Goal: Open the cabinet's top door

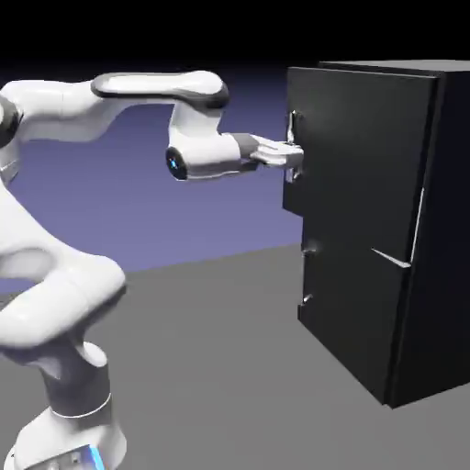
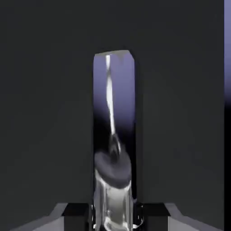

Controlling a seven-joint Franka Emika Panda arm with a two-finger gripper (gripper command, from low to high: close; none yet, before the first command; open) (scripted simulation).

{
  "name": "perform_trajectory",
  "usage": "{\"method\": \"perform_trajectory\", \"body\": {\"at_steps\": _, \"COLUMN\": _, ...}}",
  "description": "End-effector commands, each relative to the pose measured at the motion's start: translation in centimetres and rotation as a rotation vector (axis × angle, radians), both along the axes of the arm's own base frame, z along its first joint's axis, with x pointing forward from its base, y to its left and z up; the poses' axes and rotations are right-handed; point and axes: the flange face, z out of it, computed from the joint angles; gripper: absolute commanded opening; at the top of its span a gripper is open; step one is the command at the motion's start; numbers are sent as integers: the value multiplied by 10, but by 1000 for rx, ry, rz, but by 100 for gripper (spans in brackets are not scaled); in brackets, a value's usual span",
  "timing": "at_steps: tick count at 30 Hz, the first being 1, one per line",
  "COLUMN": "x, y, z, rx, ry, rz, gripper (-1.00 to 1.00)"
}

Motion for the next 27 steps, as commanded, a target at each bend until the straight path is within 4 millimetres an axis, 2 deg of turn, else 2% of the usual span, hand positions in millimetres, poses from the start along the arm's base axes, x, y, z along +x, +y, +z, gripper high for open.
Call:
{"method": "perform_trajectory", "body": {"at_steps": 1, "x": -3, "y": -2, "z": 0, "rx": 1, "ry": 0, "rz": 11, "gripper": -100}}
{"method": "perform_trajectory", "body": {"at_steps": 20, "x": -43, "y": -36, "z": 0, "rx": 1, "ry": 0, "rz": 162, "gripper": -100}}
{"method": "perform_trajectory", "body": {"at_steps": 27, "x": -71, "y": -67, "z": 0, "rx": 1, "ry": 0, "rz": 284, "gripper": -100}}
